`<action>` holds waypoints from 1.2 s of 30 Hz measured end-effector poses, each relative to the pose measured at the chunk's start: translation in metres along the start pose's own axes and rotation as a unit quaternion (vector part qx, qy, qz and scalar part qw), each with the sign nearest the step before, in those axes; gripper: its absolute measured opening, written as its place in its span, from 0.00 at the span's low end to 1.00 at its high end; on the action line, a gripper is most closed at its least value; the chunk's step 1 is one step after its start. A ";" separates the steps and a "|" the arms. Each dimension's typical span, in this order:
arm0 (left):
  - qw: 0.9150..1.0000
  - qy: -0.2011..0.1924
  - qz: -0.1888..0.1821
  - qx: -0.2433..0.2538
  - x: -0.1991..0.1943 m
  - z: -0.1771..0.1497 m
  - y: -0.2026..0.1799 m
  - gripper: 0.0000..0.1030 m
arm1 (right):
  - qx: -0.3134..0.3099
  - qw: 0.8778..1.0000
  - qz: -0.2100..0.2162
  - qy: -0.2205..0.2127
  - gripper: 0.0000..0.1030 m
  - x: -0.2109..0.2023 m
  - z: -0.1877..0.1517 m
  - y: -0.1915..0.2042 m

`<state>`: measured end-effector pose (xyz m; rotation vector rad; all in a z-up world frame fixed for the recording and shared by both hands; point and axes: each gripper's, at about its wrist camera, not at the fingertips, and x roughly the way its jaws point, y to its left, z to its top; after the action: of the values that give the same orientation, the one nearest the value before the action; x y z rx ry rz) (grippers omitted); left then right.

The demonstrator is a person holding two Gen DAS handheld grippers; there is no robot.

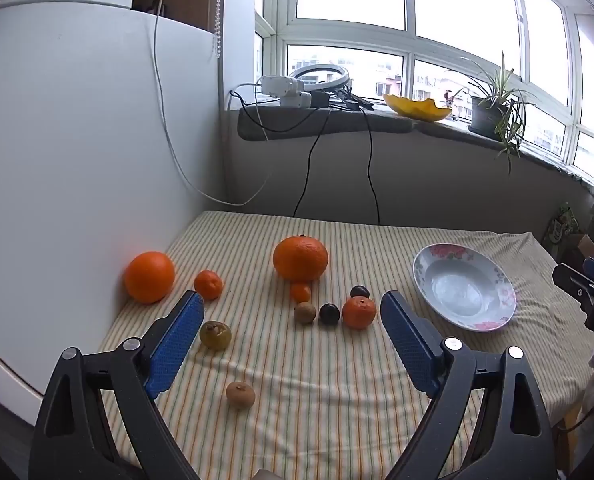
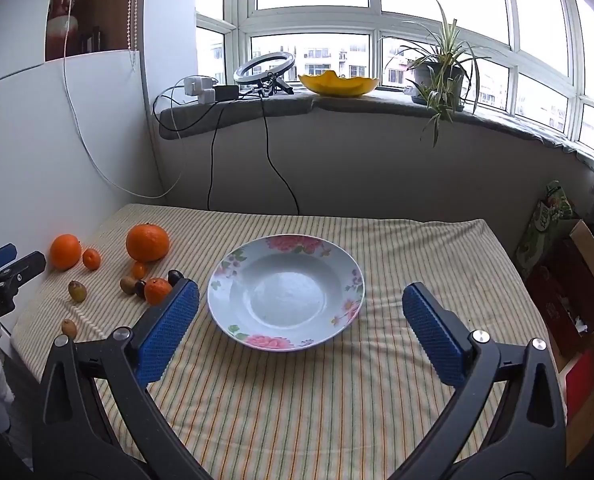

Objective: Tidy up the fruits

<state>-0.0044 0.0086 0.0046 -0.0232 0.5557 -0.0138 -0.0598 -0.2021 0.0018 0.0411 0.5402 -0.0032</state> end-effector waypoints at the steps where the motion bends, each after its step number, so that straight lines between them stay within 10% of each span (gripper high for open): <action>1: 1.000 -0.001 0.000 0.000 0.000 0.000 0.000 0.88 | 0.002 1.000 0.001 0.000 1.00 -0.001 0.000 0.000; 36: 1.000 -0.014 0.003 0.000 -0.015 -0.002 0.008 0.88 | -0.013 1.000 -0.001 -0.015 1.00 -0.016 -0.002 0.014</action>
<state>-0.0179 0.0165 0.0104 -0.0215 0.5275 -0.0066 -0.0738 -0.1882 0.0091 0.0150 0.5099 0.0019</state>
